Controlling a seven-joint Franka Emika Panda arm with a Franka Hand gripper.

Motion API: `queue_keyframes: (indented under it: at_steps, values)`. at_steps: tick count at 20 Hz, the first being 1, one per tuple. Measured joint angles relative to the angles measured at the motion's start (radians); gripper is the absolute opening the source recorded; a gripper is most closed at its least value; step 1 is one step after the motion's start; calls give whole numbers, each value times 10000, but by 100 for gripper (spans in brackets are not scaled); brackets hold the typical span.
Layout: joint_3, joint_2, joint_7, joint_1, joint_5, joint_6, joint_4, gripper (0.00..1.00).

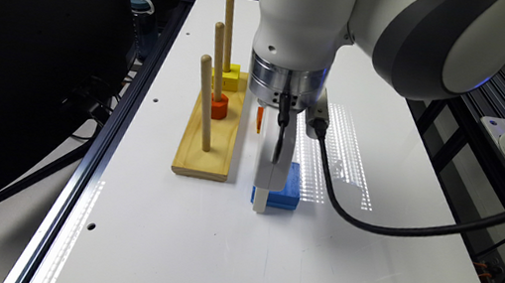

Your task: Pick up blue block.

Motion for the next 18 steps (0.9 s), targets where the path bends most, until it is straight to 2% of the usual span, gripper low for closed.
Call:
queue_keyframes:
  at_steps: [2, 6, 11, 12, 16, 18]
  values:
    - [23, -171, 0, -7, 12, -89, -12, 0]
    - [141, -740, 0, -51, 102, -587, -70, 0]
    - [152, -877, 0, -52, 137, -637, -130, 0]
    - [167, -1017, -7, -54, 172, -740, -120, 0]
    - [302, -1951, -76, -79, 468, -1598, -135, 0]
    - [357, -2441, -164, -99, 664, -2056, -132, 0]
